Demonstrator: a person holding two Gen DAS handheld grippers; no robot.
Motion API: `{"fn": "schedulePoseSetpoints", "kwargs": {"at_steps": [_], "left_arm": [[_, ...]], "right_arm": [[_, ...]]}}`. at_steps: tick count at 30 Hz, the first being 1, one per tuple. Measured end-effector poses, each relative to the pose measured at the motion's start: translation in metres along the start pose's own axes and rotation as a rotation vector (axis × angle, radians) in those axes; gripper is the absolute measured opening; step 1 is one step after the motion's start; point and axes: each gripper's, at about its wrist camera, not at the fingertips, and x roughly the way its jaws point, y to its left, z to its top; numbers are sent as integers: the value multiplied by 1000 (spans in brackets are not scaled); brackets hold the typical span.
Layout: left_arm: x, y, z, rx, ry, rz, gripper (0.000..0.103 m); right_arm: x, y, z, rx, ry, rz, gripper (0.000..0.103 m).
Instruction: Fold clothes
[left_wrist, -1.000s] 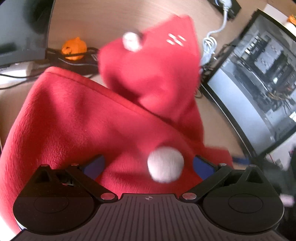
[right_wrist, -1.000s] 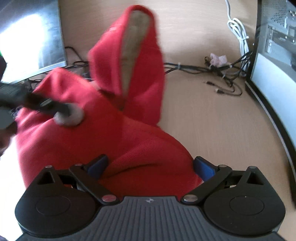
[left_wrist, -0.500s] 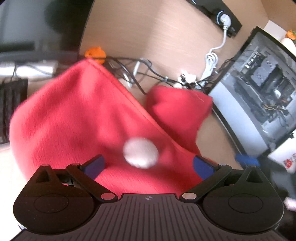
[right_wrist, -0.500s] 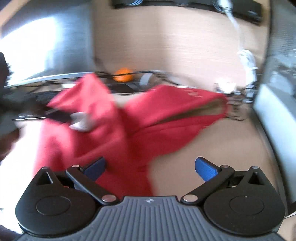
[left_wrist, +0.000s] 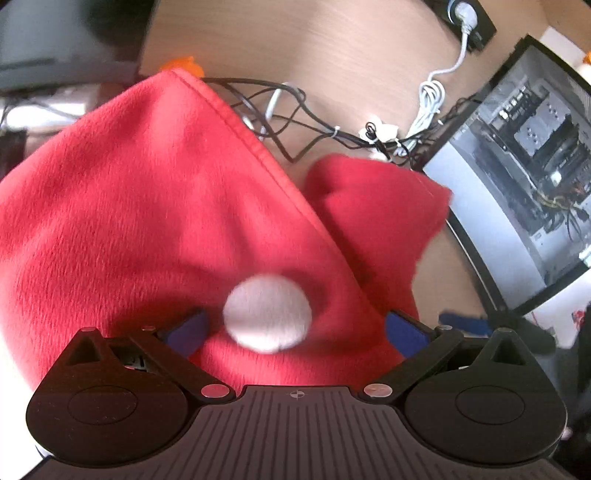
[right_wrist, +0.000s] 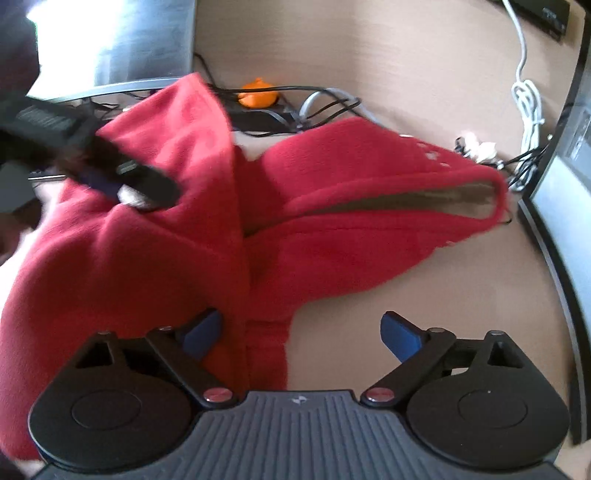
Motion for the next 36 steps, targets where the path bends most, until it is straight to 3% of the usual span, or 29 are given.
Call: {"fn": "schedulePoseSetpoints", "kwargs": {"at_steps": [5,7,10,14,18,21,26,30,34,36], "left_arm": [[10,1,18,46,3,44,103],[9,0,21,47,-1,64,103],[3,-3,18,49,-15,83,103],[-7,-14,4,59,-43,114,103],[-17,-39,-10,130,-54,124,103],[-21,-59,-18,208,-56,128,103],[0,-65,-35,217,-4,135,103],[5,-70,-43,263,-6,175,103],[7,-73,-45,285,0,205,103],[8,-75,-48,306,0,229,103]], "right_arm": [[-5,20,0,-29,3,160,94],[-14,17,4,-62,-19,185,97],[-38,-15,12,-64,-79,126,100],[-47,-72,14,61,-98,-63,103],[-43,-94,1,100,-63,-80,102],[-54,-94,-7,49,-64,-16,103],[-75,-111,-19,46,-64,-34,103],[-81,-124,-21,69,-88,-104,103],[-67,-125,-17,52,-95,-271,103],[-55,-124,-13,47,-114,-299,103]]}}
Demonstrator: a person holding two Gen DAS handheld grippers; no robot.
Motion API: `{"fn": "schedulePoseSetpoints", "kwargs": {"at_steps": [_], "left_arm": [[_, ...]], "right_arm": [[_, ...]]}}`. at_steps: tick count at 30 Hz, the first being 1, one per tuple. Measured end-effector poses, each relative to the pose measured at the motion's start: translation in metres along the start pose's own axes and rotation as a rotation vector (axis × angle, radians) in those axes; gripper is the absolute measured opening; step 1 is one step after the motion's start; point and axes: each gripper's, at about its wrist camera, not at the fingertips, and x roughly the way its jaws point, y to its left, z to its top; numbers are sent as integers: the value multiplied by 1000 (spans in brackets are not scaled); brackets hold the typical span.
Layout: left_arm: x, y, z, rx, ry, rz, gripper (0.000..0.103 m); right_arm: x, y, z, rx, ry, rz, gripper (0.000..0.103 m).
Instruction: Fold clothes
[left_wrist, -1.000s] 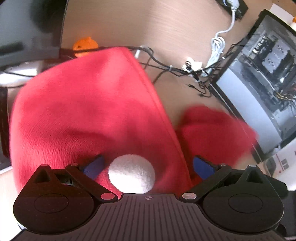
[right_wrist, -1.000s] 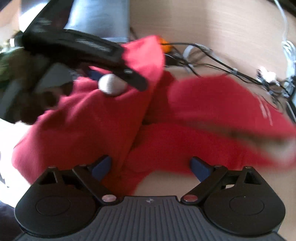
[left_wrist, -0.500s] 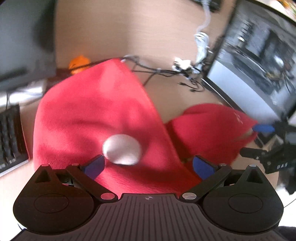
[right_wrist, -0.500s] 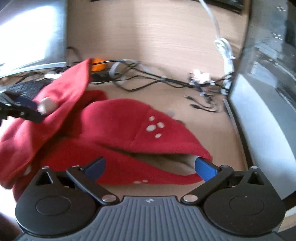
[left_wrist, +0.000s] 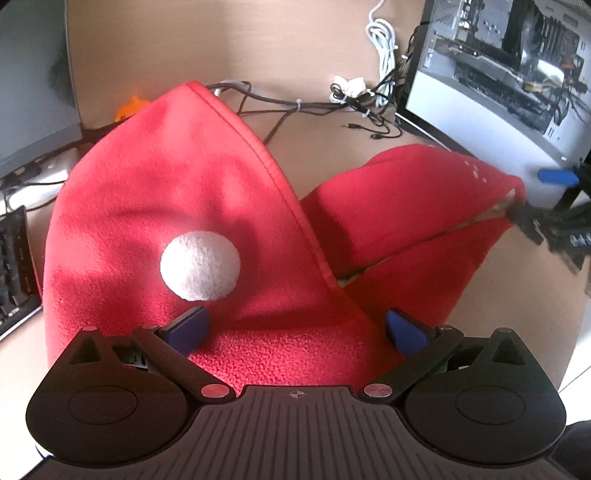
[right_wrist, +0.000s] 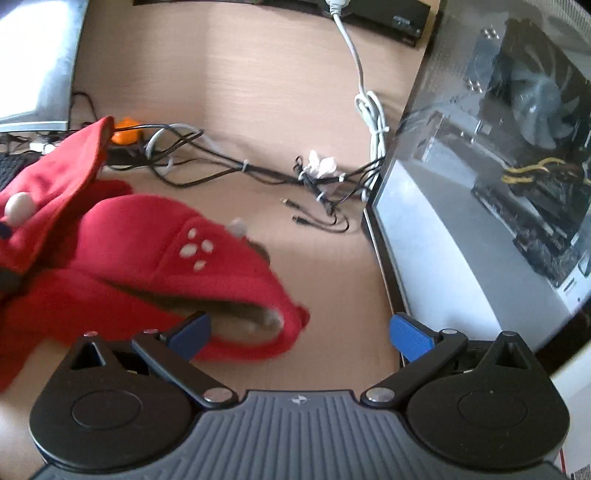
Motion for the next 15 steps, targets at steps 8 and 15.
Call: {"fn": "schedulePoseSetpoints", "kwargs": {"at_steps": [8,15], "left_arm": [[3,-8,-6,62,20,94,103],[-11,12,-13,30,13,74,103]], "right_arm": [[54,29,13,-82,60,-92,103],[-7,22,59,-88,-195,-281,102]]}}
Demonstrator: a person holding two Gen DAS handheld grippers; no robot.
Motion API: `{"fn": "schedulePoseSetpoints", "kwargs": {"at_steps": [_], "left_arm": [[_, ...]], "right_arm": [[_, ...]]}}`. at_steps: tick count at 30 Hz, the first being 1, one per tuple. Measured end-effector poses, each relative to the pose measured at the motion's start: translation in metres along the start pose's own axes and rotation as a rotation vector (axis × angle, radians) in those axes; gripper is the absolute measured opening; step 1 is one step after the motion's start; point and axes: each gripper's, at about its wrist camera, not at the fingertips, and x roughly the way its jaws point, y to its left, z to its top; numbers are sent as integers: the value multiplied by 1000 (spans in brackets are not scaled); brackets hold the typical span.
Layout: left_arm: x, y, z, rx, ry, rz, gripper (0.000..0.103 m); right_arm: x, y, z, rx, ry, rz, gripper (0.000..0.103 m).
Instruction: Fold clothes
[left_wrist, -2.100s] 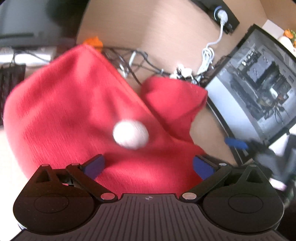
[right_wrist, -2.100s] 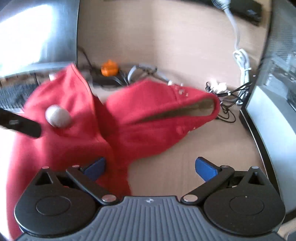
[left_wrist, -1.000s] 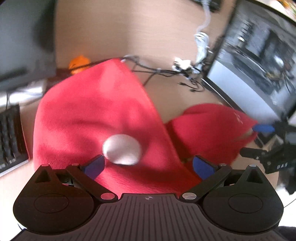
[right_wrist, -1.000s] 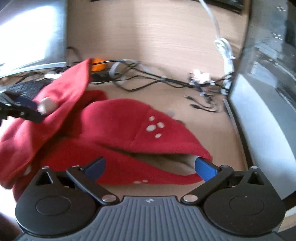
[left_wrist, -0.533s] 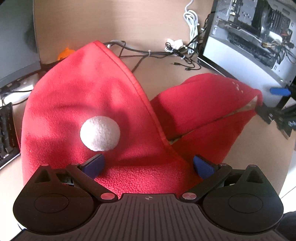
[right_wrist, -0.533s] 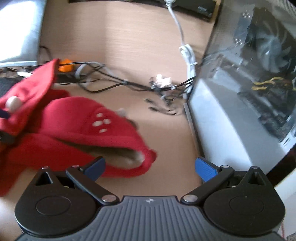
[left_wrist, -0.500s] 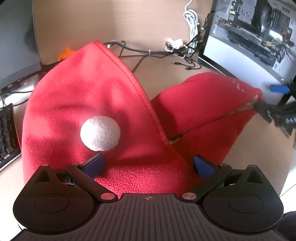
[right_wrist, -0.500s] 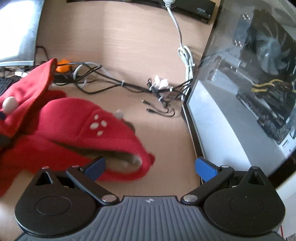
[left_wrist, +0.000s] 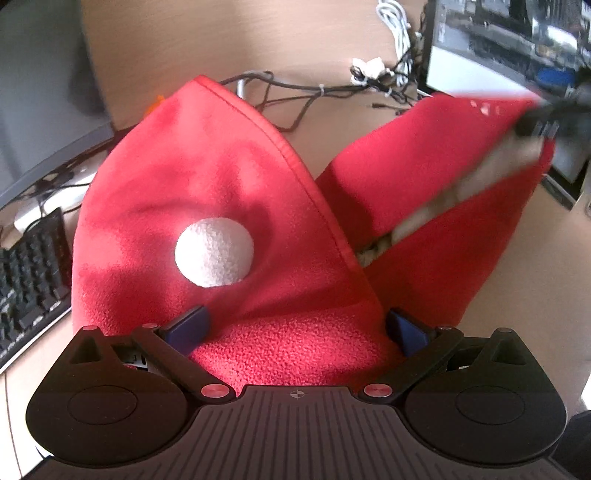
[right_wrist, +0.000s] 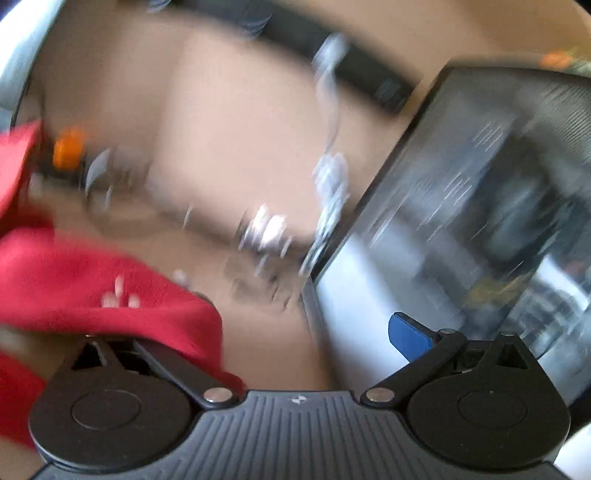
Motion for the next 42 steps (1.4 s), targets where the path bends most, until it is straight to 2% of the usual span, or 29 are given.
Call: {"fn": "schedulePoseSetpoints", "kwargs": {"at_steps": [3,4,5,6,7,9,12,14,16,19,21,23,26,30,33,37,42], "left_arm": [[-11,7,0,-39,-33,-117,103],[-11,6,0,-39,-32,-156,103],[-9,4,0,-30,-26,-179,103],[-6,-1,0,-12,-15,-187,103],[-4,-7,1,14,-10,-183,103],[-6,-18,2,75,-20,-165,103],[-22,-26,12,101,-82,-259,103],[-33,-39,19,141,-144,-291,103],[-41,-53,23,196,-203,-290,103],[-42,-73,27,296,-266,-245,103],[-37,-80,29,342,-267,-217,103],[-36,-85,28,372,-254,-212,103],[-35,-87,26,408,-251,-218,103],[-36,-88,25,417,-261,-225,103],[-37,-93,26,431,-275,-249,103],[-29,-106,32,477,-309,-279,103],[-25,-123,34,549,-362,-285,103]], "right_arm": [[-58,-22,31,59,-170,-9,103],[-66,-22,30,58,-196,-25,103],[-64,-19,26,51,-171,-30,103],[-51,-17,20,36,-86,-15,103],[-40,-15,14,25,-6,-3,102],[-27,-17,2,46,89,-8,102],[-26,-30,-9,74,134,-18,103],[-28,-34,-16,80,159,-4,103],[-29,-34,-26,91,195,21,103],[-29,-28,-49,139,276,75,103],[-18,-22,-64,182,355,128,103],[-9,-15,-75,209,391,132,103],[-9,-19,-77,248,352,42,103],[-37,-34,-59,270,196,-108,103],[-65,-27,-40,221,63,-153,103],[-92,-13,-21,169,-55,-151,103],[-98,-13,-16,166,-45,-125,103]]}}
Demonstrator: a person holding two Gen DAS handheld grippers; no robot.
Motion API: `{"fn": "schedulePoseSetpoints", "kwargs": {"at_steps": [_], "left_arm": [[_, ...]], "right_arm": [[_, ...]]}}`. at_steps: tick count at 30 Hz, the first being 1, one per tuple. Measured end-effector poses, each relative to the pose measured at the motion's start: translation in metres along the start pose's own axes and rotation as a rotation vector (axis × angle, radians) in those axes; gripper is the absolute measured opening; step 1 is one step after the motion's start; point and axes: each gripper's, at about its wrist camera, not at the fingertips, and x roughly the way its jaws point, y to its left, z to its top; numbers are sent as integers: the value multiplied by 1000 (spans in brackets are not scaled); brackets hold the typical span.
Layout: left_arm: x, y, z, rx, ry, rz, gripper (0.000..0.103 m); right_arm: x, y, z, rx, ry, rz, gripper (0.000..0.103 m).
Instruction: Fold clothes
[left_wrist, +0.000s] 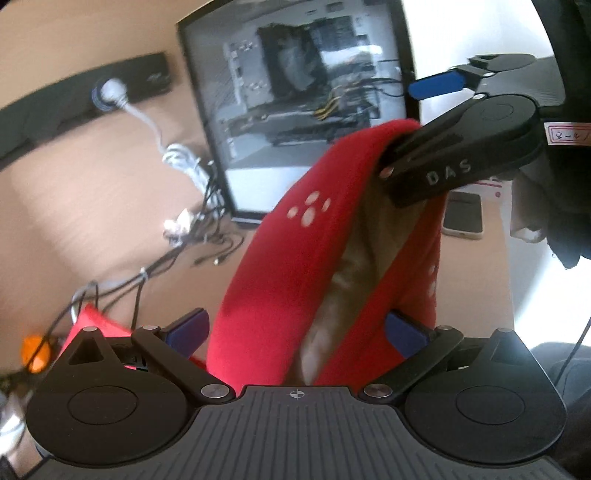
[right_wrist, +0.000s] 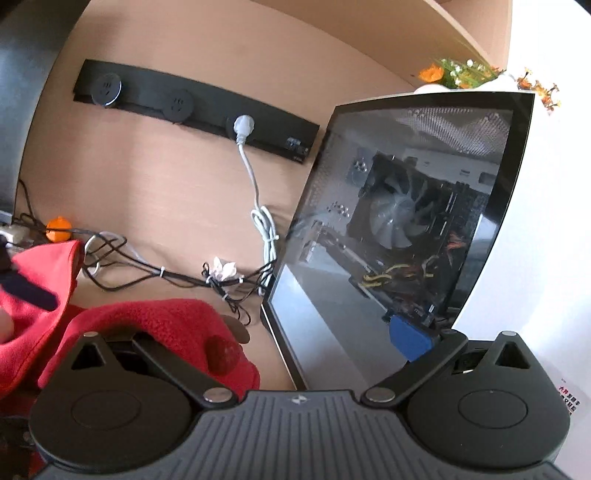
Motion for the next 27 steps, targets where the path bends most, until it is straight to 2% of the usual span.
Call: {"fn": "schedulePoseSetpoints", "kwargs": {"at_steps": [3,7,12,13,14,17,20,23,25,27], "left_arm": [[3,-4,2,38,-11,-28,103],[4,1,-3,20,37,-39,103],[11,45,-35,-266,215,-99,103],[14,52,-44,-320,251,-100,103],[17,56,-51,-338,281,-71,103],[24,59,-67,-306,354,60,103],[26,63,-72,-286,382,109,103],[27,71,-78,-244,409,177,103],[19,83,-83,-263,396,206,103],[5,94,-80,-314,338,185,103]], "right_arm": [[3,-8,-5,21,50,18,103],[14,-22,-23,99,195,62,103],[37,-19,-53,205,362,158,103],[41,-16,-58,217,388,178,103],[46,-12,-61,214,405,191,103],[56,5,-66,173,428,207,103],[62,17,-62,152,427,225,103],[54,25,-54,120,390,243,103],[44,24,-52,102,366,242,103],[33,18,-52,101,348,218,103]]}}
